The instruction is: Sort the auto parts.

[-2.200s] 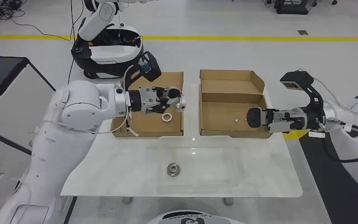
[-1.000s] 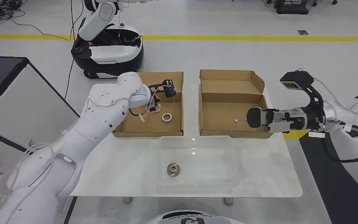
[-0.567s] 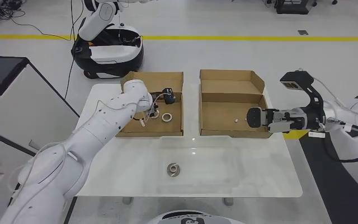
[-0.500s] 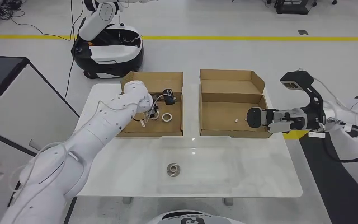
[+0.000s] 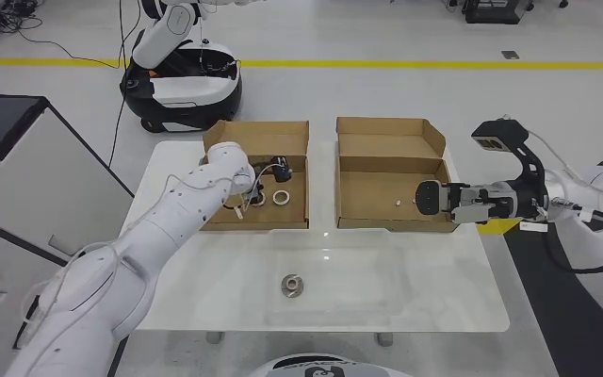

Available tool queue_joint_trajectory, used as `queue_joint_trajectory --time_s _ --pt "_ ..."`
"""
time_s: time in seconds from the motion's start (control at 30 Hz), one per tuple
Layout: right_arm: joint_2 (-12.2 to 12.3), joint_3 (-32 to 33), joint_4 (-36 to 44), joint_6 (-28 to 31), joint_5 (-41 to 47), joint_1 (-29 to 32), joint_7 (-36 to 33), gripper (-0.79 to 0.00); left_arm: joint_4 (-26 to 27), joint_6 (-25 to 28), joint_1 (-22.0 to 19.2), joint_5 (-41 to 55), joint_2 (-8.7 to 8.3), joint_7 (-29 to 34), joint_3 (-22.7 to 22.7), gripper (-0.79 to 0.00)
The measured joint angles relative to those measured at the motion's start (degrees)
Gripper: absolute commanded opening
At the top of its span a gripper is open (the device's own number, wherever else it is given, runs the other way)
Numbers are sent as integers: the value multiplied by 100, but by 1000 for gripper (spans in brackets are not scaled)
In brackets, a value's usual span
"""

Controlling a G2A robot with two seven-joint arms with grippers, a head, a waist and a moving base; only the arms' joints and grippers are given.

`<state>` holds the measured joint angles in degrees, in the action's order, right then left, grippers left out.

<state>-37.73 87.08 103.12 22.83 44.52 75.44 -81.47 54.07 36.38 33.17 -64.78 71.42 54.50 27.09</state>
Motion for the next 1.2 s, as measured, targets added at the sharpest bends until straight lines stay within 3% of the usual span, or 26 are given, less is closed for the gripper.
queue_joint_trajectory --time_s 0.07,0.17,0.27,0.3,0.37,0.77,1.03,1.2 --pt "0 0 0 0 0 0 0 0 -5 -6 27 -1 -6 -3 27 -459" --pt "0 0 0 0 0 0 0 0 18 -7 67 -4 -25 5 85 -363" --pt "0 0 0 0 0 0 0 0 81 -15 108 14 -57 44 167 -194" --pt "0 0 0 0 0 0 0 0 122 -33 125 17 -73 64 207 -95" --pt "0 0 0 0 0 0 0 0 207 -58 150 24 -104 104 276 -3" --pt "0 0 0 0 0 0 0 0 1433 -151 452 85 -434 634 952 0" --pt "0 0 0 0 0 0 0 0 2808 -71 857 338 -752 1355 1652 0" --pt "0 0 0 0 0 0 0 0 3801 -392 1130 819 -965 1737 1942 0"
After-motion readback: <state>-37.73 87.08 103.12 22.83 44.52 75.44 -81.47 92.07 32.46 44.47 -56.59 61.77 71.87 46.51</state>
